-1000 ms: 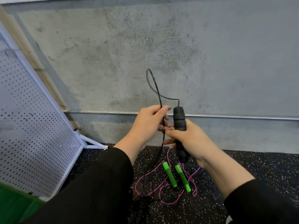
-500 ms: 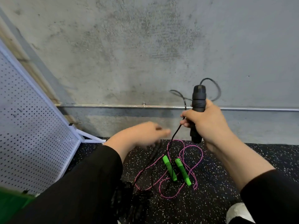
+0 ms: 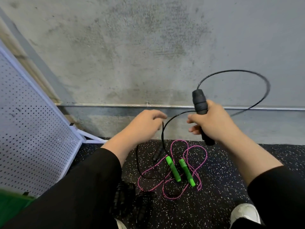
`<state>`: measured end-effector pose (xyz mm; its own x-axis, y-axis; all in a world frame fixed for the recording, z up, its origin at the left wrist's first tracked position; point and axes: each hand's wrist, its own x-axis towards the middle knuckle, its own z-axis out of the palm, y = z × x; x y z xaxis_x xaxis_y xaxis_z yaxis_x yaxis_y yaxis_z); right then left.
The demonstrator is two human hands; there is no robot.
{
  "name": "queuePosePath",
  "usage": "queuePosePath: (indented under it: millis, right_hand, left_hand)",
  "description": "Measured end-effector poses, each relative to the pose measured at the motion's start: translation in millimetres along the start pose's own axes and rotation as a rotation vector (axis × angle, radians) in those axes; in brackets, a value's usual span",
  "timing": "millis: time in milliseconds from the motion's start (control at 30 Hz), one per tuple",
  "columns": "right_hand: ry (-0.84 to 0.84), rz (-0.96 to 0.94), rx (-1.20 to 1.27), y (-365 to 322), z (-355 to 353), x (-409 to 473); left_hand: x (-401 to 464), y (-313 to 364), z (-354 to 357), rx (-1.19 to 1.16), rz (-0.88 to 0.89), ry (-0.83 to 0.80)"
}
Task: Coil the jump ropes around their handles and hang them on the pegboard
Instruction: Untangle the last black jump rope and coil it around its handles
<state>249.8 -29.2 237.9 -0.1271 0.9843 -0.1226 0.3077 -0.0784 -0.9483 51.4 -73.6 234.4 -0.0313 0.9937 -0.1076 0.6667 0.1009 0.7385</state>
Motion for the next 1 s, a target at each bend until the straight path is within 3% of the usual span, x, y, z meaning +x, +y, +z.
queuePosePath:
  millis: [167, 333, 433, 567, 667, 733, 900, 1000]
  right_hand:
    - [-0.177, -0.029, 0.104, -1, 22, -9]
    - [-0.258, -0.091, 0.045, -1, 29, -12]
    - [-0.142, -0.101, -0.032, -2, 27, -6]
    - [0.128, -0.062, 0.111, 0, 11, 9]
    - [0.218, -0.043, 0.142, 0, -2, 16]
    - [0.183, -0.024, 0.113, 1, -2, 16]
    - [-0.09, -0.098, 0.063, -4, 18, 2]
    - [-0.138, -0.159, 0.001, -9, 29, -4]
  left_hand:
    - [1, 10, 8, -0.269, 0.007, -0.078]
    - [3, 11, 10, -0.265, 0.02, -0.054]
    - [3, 8, 3, -0.237, 0.028, -0.025]
    - [2, -3, -11, -0.131, 0.035, 0.018]
    - [1, -14, -20, -0.084, -0.005, 0.019]
    - [0, -20, -23, -0.037, 0.005, 0.052]
    - [-2, -12, -11, 0.03, 0.128, 0.084]
    - [-2, -5, 0, 0.053, 0.179, 0.104]
